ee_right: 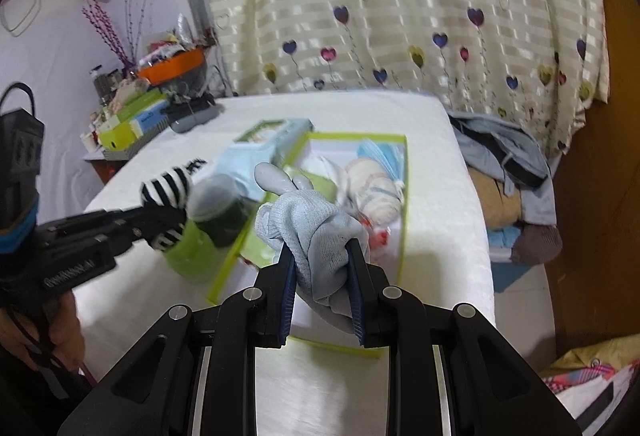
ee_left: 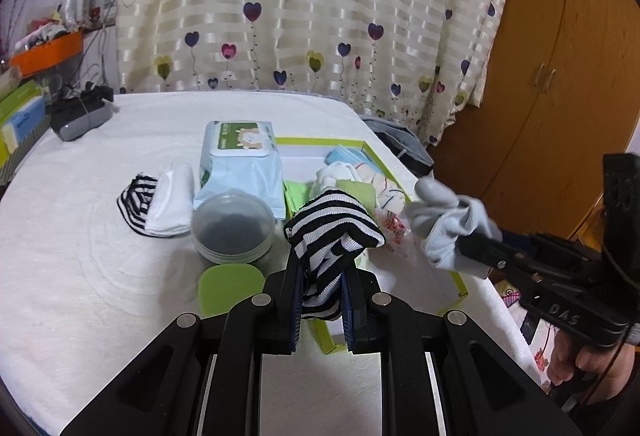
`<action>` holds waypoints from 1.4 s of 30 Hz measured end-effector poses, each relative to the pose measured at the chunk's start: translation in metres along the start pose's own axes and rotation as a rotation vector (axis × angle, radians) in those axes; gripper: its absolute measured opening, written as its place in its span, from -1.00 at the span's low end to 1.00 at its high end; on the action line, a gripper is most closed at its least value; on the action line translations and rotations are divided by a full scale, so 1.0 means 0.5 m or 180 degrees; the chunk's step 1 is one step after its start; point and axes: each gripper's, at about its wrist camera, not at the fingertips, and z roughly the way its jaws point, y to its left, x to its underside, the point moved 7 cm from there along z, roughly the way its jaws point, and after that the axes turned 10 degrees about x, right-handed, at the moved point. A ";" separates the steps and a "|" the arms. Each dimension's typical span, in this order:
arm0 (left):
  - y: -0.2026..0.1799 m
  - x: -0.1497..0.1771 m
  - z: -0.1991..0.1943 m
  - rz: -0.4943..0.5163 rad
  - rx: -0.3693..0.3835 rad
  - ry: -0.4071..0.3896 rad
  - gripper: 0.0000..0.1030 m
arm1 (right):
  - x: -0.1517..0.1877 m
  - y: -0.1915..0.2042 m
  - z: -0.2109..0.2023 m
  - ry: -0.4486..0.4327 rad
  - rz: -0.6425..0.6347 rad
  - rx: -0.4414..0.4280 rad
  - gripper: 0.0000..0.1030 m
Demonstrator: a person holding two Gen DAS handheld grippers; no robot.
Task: Organize soft objects
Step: 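Lower the grey sock into the box and open the right gripper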
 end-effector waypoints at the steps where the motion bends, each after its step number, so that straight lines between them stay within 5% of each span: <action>1: -0.001 0.001 0.004 -0.0001 0.0009 0.0013 -0.73 | 0.008 -0.004 0.010 0.0055 0.0006 0.0012 -0.53; 12: 0.006 0.008 0.024 -0.0034 0.0029 0.0071 -0.73 | 0.041 -0.002 0.100 0.0390 -0.0092 0.0063 -0.53; 33: 0.011 0.011 0.047 -0.0083 0.0080 0.0125 -0.73 | -0.048 -0.015 0.185 0.0184 -0.0045 0.0206 -0.52; 36: 0.008 0.011 0.048 -0.0076 0.0088 0.0132 -0.73 | -0.028 -0.011 0.174 0.0244 -0.0076 0.0124 -0.43; 38: 0.004 0.013 0.051 -0.0067 0.0098 0.0150 -0.73 | -0.013 -0.011 0.163 0.0262 -0.0095 0.0120 -0.18; 42: -0.006 0.013 0.058 -0.0037 0.0121 0.0175 -0.73 | 0.004 -0.011 0.141 0.0240 -0.0142 0.0120 -0.11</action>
